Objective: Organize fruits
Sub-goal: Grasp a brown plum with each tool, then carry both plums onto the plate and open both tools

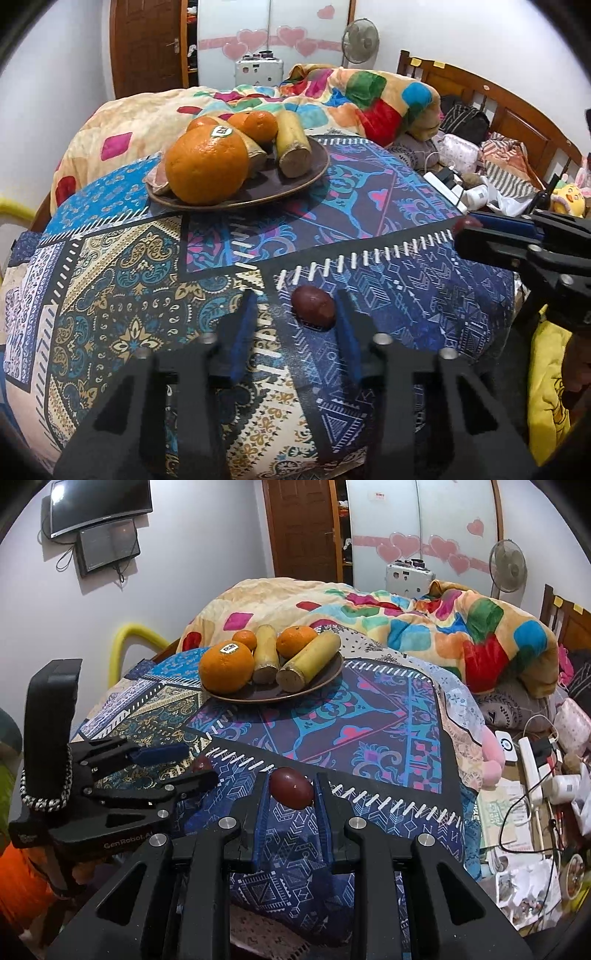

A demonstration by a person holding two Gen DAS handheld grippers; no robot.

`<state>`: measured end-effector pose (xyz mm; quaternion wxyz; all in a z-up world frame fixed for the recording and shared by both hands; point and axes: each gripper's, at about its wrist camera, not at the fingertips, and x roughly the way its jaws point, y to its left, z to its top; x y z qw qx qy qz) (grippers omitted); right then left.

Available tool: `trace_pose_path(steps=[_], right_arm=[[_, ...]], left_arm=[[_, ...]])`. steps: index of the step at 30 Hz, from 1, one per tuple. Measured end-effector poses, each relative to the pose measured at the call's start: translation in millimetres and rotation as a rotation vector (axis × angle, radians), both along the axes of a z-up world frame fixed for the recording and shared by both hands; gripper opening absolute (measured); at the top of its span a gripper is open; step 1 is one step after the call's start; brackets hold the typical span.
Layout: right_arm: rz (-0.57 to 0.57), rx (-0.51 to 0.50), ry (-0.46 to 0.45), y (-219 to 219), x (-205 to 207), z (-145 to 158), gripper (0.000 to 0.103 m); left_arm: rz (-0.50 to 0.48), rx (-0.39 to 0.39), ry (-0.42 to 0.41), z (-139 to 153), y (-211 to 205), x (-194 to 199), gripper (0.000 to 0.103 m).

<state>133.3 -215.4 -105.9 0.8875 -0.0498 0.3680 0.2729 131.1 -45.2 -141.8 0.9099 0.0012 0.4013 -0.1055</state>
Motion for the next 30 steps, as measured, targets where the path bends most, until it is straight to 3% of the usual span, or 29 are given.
trace_pose_path(steps=[4,14,30], right_arm=[[0.006,0.003,0.001,3,2,-1,0.022],[0.025,0.011,-0.014,12,16,5,0.022],[0.044,0.043,-0.067,37,61,20,0.022]], left_arm=[[-0.020,-0.013,-0.001,2,-3,-2,0.020],[0.003,-0.023,-0.014,11,11,1,0.018],[0.066,0.007,-0.156,65,45,44,0.018]])
